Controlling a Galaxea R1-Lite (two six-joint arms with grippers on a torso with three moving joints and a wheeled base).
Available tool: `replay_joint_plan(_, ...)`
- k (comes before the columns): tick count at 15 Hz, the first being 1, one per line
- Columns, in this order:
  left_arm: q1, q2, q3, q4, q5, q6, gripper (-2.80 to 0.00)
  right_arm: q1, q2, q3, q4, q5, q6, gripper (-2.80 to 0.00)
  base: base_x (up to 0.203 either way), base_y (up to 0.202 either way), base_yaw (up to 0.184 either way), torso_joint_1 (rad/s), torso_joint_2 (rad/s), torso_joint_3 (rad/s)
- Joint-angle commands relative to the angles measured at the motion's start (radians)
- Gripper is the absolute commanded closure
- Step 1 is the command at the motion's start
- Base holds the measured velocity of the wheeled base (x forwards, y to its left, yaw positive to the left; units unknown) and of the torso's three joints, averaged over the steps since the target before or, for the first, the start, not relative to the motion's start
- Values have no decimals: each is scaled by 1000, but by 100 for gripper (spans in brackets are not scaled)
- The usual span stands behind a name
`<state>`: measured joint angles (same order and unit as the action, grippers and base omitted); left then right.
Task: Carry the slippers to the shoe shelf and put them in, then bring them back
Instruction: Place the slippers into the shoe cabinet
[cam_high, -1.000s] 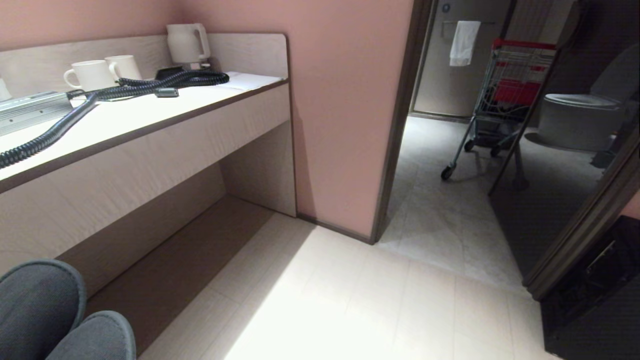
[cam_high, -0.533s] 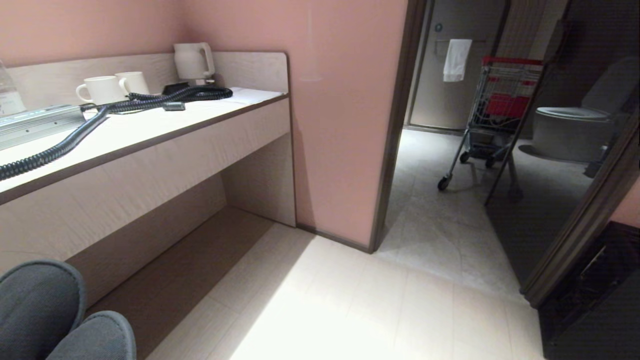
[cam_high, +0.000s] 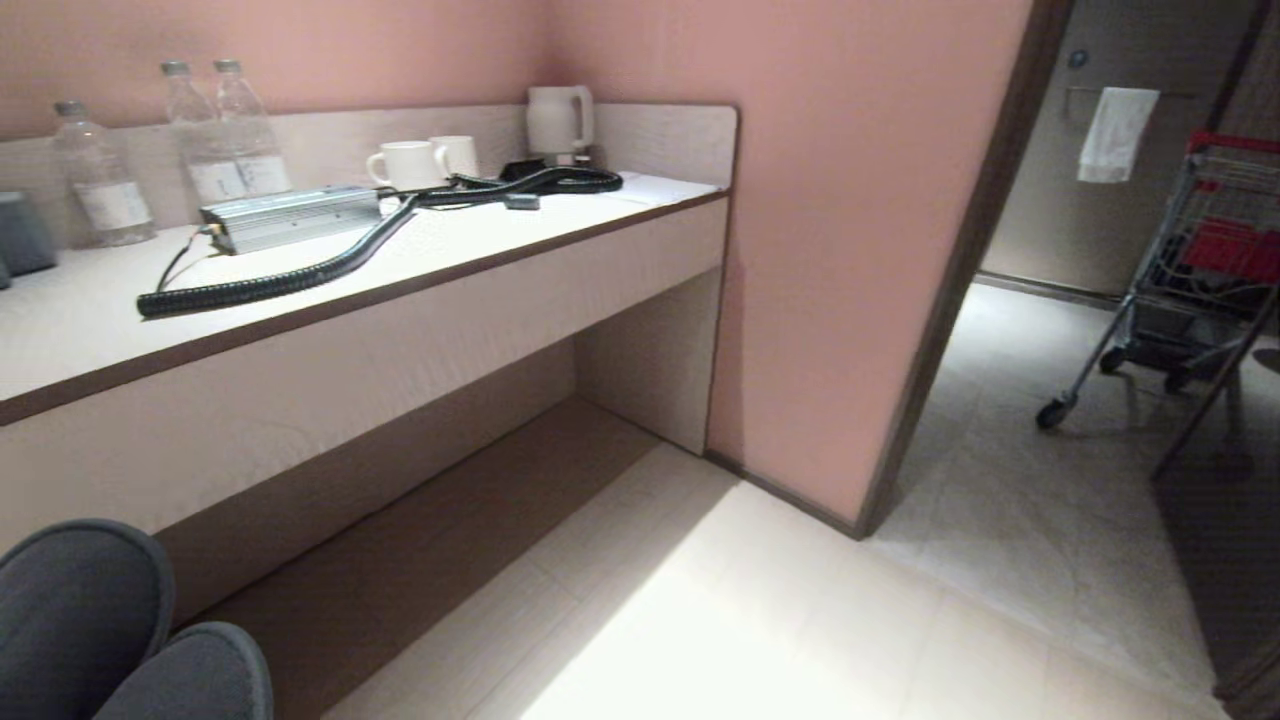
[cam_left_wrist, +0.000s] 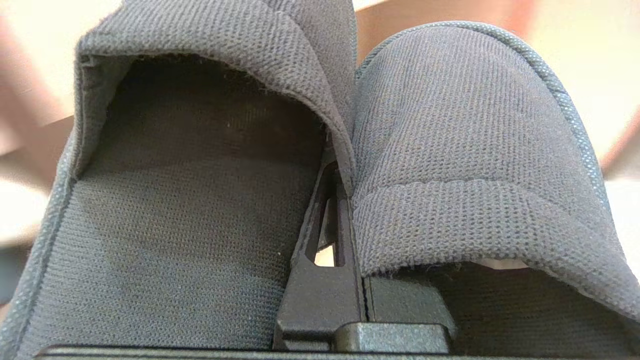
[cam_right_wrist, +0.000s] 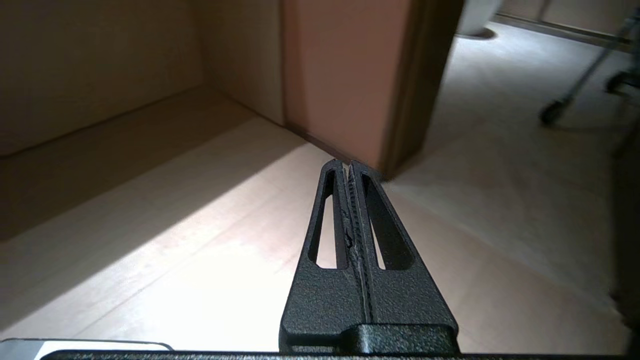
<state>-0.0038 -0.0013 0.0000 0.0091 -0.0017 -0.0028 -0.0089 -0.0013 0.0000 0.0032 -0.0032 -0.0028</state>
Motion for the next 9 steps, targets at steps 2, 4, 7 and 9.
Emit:
replay_joint_plan(2,-1,0,2,0,0,0,0,0,-2,0,0,0,0,0,2,-11,173,2,1,3)
replay_joint_plan(4,1,0,2,0,0,0,0,0,-2,0,0,0,0,0,-1,-9,174,6,4,3)
replay_joint_plan(7,-1,0,2,0,0,0,0,0,-2,0,0,0,0,0,-1,-10,177,3,1,4)
replay_joint_plan(9,-1,0,2,0,0,0,0,0,-2,0,0,0,0,0,-2,-9,178,0,3,6)
